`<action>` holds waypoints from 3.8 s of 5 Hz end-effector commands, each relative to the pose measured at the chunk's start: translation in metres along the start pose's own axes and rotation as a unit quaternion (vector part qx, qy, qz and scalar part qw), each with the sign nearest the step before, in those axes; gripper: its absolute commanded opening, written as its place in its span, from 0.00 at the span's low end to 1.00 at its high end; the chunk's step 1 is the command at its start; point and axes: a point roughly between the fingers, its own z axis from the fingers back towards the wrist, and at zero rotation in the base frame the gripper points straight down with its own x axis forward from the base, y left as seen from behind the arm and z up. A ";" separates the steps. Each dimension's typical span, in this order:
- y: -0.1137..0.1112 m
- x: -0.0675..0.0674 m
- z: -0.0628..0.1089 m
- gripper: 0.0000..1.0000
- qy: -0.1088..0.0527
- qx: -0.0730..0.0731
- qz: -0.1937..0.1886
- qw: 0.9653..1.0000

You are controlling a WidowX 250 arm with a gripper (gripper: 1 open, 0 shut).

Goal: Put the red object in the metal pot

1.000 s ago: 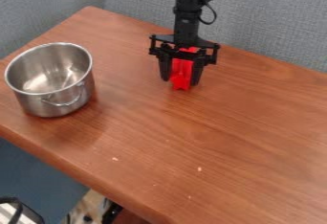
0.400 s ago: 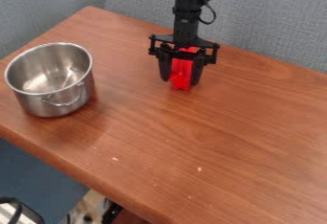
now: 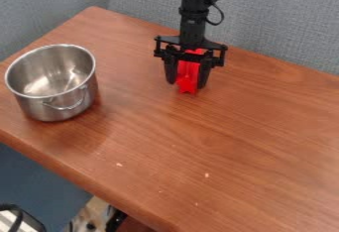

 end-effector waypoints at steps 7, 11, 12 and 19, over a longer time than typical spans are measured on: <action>0.007 0.004 0.030 0.00 -0.034 -0.010 0.006 0.999; 0.006 0.002 0.036 0.00 -0.037 -0.009 0.003 0.999; 0.006 0.002 0.038 0.00 -0.038 -0.008 0.002 0.999; 0.007 -0.006 0.051 0.00 -0.046 -0.010 0.003 0.999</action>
